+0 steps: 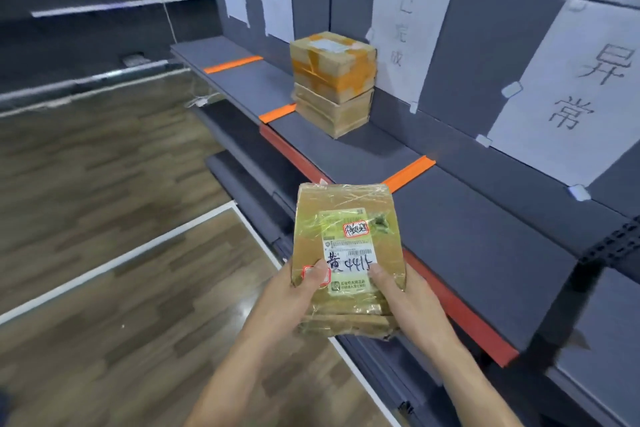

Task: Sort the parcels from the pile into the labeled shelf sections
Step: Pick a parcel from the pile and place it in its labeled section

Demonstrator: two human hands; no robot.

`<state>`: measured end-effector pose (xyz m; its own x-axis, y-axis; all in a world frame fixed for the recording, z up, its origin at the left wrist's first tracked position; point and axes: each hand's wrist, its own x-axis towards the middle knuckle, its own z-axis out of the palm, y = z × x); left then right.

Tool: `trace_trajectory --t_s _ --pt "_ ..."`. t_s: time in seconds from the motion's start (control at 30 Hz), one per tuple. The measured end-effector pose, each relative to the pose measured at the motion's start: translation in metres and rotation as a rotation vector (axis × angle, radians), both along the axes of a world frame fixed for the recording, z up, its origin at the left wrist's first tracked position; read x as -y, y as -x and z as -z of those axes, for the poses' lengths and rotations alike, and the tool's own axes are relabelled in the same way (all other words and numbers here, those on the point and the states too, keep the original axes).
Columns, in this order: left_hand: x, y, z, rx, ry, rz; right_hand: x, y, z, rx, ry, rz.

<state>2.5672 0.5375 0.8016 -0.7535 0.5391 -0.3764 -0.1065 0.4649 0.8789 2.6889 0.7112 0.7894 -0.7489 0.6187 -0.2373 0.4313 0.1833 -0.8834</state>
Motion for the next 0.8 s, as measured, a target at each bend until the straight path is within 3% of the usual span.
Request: trace_trajectory --t_s 0.4,0.8 --pt "0.082 0.066 0.000 -0.018 0.007 -0.274 0.056 0.118 -0.001 0.007 -0.011 -0.257" --pt "0.008 0.164 0.007 0.048 0.032 -0.362 -0.019 0.222 0.007 -0.009 0.089 -0.290"
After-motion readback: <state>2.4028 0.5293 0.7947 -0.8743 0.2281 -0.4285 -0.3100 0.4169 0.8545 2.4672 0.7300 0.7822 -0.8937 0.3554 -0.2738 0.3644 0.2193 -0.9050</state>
